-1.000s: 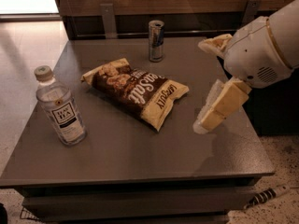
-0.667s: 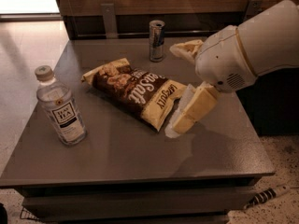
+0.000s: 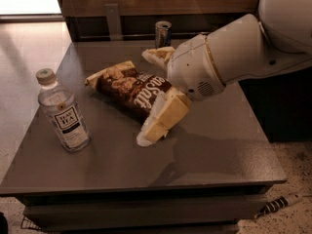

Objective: Pick blue plastic bottle

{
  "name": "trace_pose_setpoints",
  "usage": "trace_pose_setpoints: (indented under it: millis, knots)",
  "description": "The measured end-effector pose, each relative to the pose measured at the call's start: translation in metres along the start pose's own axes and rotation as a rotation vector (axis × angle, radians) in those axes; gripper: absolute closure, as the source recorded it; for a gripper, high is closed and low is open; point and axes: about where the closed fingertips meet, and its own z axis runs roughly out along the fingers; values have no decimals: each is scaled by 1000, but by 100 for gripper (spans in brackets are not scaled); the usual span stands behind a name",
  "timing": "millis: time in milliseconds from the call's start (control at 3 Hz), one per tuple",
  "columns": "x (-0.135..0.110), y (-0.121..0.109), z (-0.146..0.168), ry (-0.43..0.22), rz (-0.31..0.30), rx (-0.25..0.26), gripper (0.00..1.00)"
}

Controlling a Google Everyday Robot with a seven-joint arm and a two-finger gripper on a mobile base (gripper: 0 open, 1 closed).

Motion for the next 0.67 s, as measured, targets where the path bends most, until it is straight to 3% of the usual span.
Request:
trace_pose_setpoints:
  millis: [333, 667]
  knots:
    - [0, 0, 0, 0, 0, 0, 0]
    - [-2, -7, 8, -52, 16, 12, 0]
